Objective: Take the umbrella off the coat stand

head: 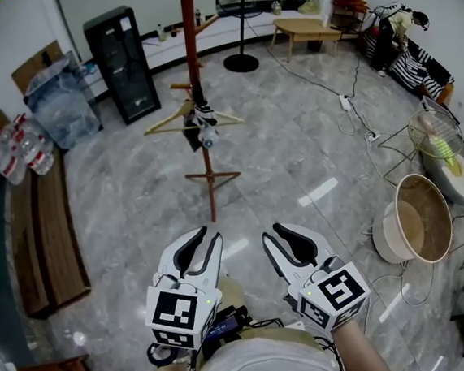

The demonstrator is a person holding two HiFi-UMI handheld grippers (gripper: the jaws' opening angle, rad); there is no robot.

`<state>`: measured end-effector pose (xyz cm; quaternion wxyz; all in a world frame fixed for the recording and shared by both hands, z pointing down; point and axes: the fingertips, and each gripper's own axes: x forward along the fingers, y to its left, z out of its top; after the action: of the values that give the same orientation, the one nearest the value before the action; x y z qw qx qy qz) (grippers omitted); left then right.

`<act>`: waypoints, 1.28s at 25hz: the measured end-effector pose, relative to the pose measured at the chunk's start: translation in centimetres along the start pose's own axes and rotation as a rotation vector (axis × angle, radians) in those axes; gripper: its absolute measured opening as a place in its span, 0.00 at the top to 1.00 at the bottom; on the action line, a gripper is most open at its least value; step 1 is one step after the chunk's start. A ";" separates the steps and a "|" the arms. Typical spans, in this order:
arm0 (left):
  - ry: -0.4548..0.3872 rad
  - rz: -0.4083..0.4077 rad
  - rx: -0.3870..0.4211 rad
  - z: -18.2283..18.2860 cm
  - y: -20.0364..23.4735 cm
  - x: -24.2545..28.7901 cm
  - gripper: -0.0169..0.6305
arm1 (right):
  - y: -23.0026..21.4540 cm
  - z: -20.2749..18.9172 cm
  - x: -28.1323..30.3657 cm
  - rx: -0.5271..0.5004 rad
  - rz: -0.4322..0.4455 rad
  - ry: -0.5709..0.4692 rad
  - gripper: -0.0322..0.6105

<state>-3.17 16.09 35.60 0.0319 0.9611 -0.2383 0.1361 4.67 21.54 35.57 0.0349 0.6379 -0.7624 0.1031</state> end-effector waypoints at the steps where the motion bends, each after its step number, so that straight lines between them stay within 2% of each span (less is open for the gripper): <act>1: 0.001 -0.001 0.001 0.1 0.5 0.5 0.84 | -0.3 0.1 0.5 0.001 -0.002 0.003 0.81; 19: 0.019 -0.044 0.009 4.2 10.1 8.9 0.83 | -5.4 4.6 11.8 0.019 -0.035 0.002 0.81; 32: 0.026 -0.080 0.012 5.7 16.3 14.1 0.82 | -8.1 6.6 19.3 0.022 -0.052 0.021 0.81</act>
<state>2.62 -5.34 34.02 0.0345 0.9681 -0.1985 0.1486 9.56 0.24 33.58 0.0385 0.6568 -0.7439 0.1172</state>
